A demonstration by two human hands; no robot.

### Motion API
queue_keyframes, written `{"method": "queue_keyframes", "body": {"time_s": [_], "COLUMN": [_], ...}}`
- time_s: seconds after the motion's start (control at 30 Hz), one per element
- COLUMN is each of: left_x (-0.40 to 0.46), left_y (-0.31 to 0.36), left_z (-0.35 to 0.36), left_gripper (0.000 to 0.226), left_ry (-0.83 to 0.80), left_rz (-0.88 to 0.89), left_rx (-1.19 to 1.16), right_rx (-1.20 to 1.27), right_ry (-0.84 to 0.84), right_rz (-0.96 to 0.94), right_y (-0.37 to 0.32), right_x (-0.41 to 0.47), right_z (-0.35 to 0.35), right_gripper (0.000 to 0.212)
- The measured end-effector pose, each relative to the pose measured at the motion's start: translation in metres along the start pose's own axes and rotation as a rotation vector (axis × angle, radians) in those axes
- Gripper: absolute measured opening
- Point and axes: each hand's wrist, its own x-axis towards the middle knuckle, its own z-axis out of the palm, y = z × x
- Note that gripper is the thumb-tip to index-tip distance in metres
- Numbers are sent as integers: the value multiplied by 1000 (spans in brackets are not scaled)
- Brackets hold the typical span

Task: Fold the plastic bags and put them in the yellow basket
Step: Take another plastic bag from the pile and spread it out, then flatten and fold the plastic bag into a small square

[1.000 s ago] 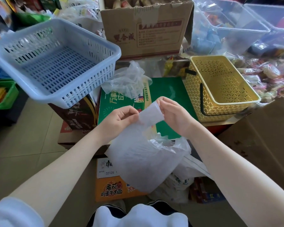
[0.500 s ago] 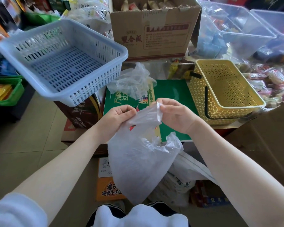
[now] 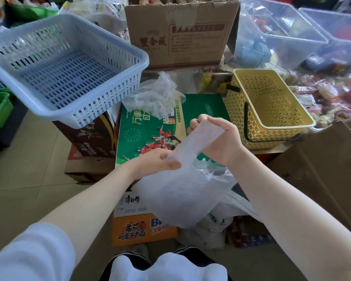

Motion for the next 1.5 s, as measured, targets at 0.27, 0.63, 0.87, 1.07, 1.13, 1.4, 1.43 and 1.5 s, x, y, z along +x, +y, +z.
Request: {"method": "queue_keyframes", "body": {"time_s": [0.27, 0.63, 0.87, 1.07, 1.13, 1.4, 1.43, 1.5], "left_x": [1, -9, 26, 113, 149, 169, 159, 137], "left_y": [-23, -38, -1, 34, 20, -56, -67, -90], "left_z": [-7, -38, -82, -126, -128, -82, -67, -45], "left_gripper": [23, 36, 30, 31, 32, 42, 44, 64], "left_ry": [359, 302, 539, 617, 594, 728, 666, 504], "left_rz": [155, -36, 100, 190, 151, 291, 289, 124], "left_rx": [89, 280, 807, 1090, 1149, 1047, 1031, 1050], "right_rx": [-683, -538, -657, -1815, -1955, -1940, -1926, -1938], "right_ry": [488, 808, 1158, 1002, 701, 362, 379, 372], "right_rz": [66, -183, -318, -439, -475, 238, 236, 230], "right_y": [-9, -23, -51, -43, -7, 82, 86, 90], "right_x": [-23, -4, 36, 72, 80, 93, 93, 96], "right_z": [-33, -42, -54, -49, -53, -132, -137, -143], "right_gripper": [16, 28, 22, 58, 52, 57, 57, 60]}}
